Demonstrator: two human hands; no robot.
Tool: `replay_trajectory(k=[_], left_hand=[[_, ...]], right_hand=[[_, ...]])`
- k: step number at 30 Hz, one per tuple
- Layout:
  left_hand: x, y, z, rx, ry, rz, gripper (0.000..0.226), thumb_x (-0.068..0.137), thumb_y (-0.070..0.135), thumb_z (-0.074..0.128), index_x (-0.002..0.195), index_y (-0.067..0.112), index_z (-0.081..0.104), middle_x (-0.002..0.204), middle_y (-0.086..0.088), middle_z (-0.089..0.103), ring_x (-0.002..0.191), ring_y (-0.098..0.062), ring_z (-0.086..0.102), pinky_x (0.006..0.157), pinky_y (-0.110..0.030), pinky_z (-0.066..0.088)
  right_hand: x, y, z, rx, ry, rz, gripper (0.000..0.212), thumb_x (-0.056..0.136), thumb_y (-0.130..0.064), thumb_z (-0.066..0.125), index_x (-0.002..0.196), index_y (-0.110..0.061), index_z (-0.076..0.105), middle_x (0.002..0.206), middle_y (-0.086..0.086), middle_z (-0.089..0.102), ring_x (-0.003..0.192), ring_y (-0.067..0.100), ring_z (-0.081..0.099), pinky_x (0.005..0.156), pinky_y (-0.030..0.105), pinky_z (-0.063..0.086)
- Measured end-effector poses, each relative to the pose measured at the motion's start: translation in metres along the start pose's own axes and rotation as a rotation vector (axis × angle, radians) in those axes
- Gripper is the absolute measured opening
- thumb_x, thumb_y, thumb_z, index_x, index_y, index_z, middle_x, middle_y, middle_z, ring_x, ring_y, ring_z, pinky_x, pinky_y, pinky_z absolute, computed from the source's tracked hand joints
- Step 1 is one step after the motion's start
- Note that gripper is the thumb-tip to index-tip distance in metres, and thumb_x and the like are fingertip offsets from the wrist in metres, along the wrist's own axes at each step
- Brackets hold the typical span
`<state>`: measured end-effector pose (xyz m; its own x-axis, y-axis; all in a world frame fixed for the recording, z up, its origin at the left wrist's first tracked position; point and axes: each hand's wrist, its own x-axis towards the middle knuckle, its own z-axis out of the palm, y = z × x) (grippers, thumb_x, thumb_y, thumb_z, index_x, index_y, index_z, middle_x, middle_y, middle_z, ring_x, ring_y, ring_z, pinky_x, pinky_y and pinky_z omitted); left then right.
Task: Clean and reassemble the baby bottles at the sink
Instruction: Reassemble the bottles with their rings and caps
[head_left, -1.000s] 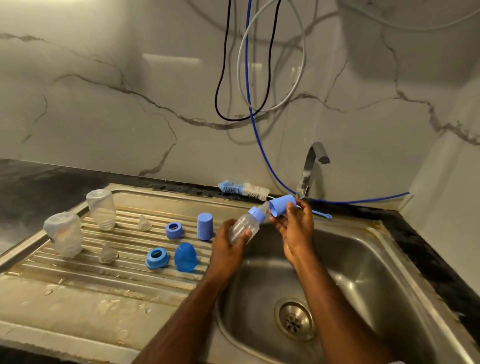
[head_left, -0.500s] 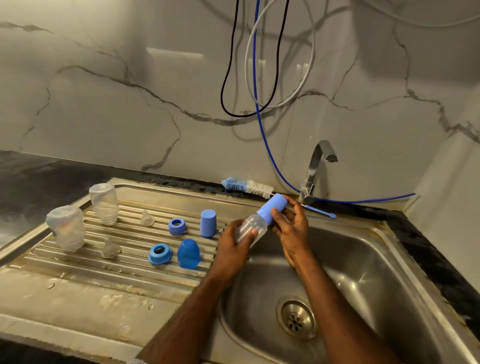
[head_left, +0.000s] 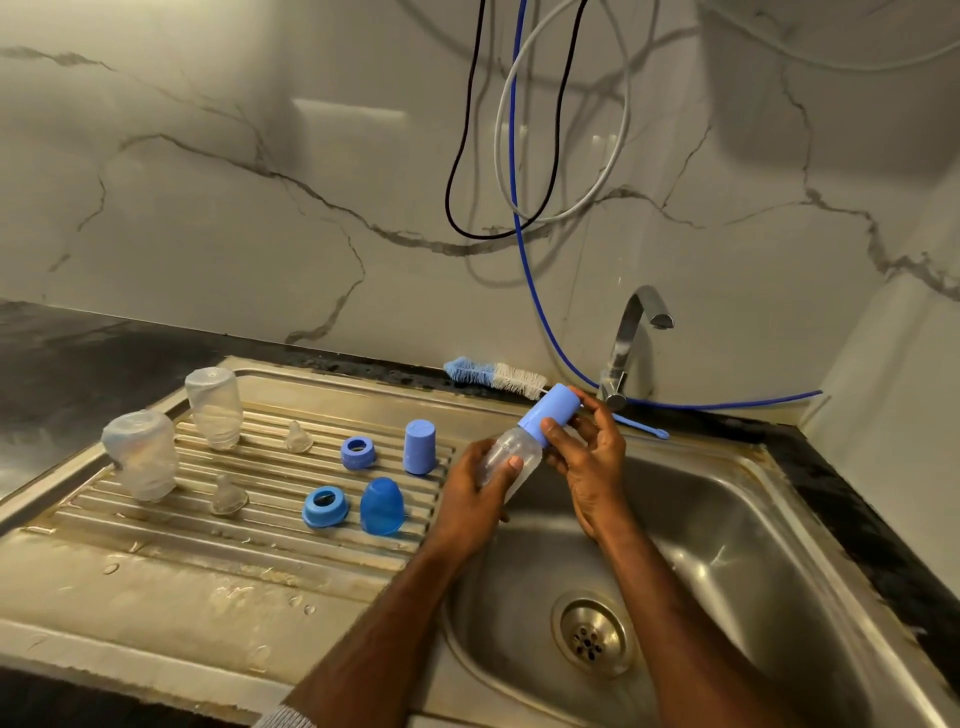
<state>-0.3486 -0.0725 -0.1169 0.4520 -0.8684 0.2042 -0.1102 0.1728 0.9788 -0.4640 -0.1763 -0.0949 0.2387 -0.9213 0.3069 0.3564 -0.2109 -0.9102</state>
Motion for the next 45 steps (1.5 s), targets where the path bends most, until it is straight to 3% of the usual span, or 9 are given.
replay_trajectory(k=[3,7,10,13,19,26,32,37,45], left_hand=[[-0.004,0.007,-0.001,-0.075,-0.041,0.023,0.031,0.098,0.037,0.062,0.127,0.038,0.050,0.118,0.009,0.061,0.100,-0.012,0.068,0.070,-0.029,0.062],[-0.008,0.021,-0.002,0.016,-0.033,0.104,0.027,0.093,0.051,0.064,0.118,0.050,0.052,0.113,0.023,0.062,0.100,0.005,0.065,0.084,-0.027,0.058],[0.002,0.051,-0.022,0.212,0.134,0.247,0.043,0.088,0.056,0.069,0.122,0.033,0.057,0.110,0.020,0.061,0.099,0.005,0.061,0.083,-0.022,0.055],[0.021,0.091,-0.072,0.399,0.298,0.406,0.031,0.087,0.044,0.075,0.098,0.018,0.065,0.088,0.004,0.069,0.078,-0.008,0.065,0.069,-0.026,0.052],[0.054,0.135,-0.209,0.844,0.209,0.290,0.020,0.088,0.026,0.077,0.086,0.007,0.071,0.080,-0.009,0.073,0.078,-0.025,0.068,0.074,-0.035,0.054],[0.070,0.140,-0.331,1.082,0.099,0.070,0.015,0.094,0.023,0.070,0.102,0.011,0.070,0.094,-0.003,0.071,0.082,-0.013,0.064,0.081,-0.031,0.056],[0.079,0.129,-0.373,1.122,0.053,-0.048,0.017,0.096,0.023,0.066,0.106,0.010,0.071,0.104,-0.005,0.072,0.092,-0.014,0.065,0.080,-0.024,0.050],[0.082,0.115,-0.388,1.127,0.025,-0.096,0.021,0.097,0.025,0.066,0.111,0.009,0.070,0.110,-0.007,0.071,0.102,-0.018,0.066,0.096,-0.037,0.054],[0.082,0.106,-0.396,1.091,-0.017,-0.135,0.023,0.097,0.023,0.066,0.116,0.010,0.069,0.114,-0.008,0.071,0.106,-0.019,0.065,0.099,-0.036,0.053]], right_hand=[[-0.008,-0.013,0.007,-0.062,-0.074,-0.022,0.076,0.073,-0.021,0.088,0.137,-0.043,0.052,0.123,0.006,0.068,0.106,0.025,0.071,0.069,0.041,0.061],[-0.008,-0.038,0.017,-0.120,-0.100,-0.090,0.080,0.080,-0.012,0.083,0.140,-0.050,0.045,0.122,0.005,0.068,0.102,0.019,0.072,0.065,0.033,0.061],[0.003,-0.055,0.034,-0.119,-0.082,-0.119,0.077,0.077,-0.003,0.084,0.133,-0.043,0.049,0.110,0.006,0.074,0.096,0.019,0.074,0.071,0.039,0.062],[0.017,-0.061,0.067,-0.271,-0.130,-0.195,0.058,0.071,-0.004,0.088,0.116,-0.028,0.061,0.111,0.006,0.073,0.096,0.017,0.072,0.085,0.040,0.060],[0.029,-0.038,0.171,-0.426,-0.304,-0.250,0.064,0.066,-0.019,0.094,0.116,-0.037,0.059,0.104,-0.013,0.071,0.093,0.005,0.069,0.076,0.019,0.056],[0.049,0.013,0.288,-0.584,-0.433,-0.173,0.069,0.069,-0.019,0.092,0.127,-0.025,0.055,0.111,0.001,0.068,0.089,0.016,0.068,0.070,0.022,0.050],[0.063,0.046,0.342,-0.693,-0.440,-0.154,0.069,0.071,-0.015,0.090,0.130,-0.023,0.054,0.119,0.007,0.068,0.096,0.017,0.065,0.078,0.029,0.052],[0.071,0.066,0.362,-0.735,-0.422,-0.117,0.067,0.073,-0.013,0.089,0.130,-0.021,0.054,0.122,0.008,0.067,0.102,0.022,0.066,0.084,0.034,0.055],[0.073,0.083,0.377,-0.799,-0.442,-0.011,0.074,0.079,-0.013,0.085,0.141,-0.024,0.046,0.132,0.010,0.062,0.116,0.028,0.061,0.099,0.046,0.051]])
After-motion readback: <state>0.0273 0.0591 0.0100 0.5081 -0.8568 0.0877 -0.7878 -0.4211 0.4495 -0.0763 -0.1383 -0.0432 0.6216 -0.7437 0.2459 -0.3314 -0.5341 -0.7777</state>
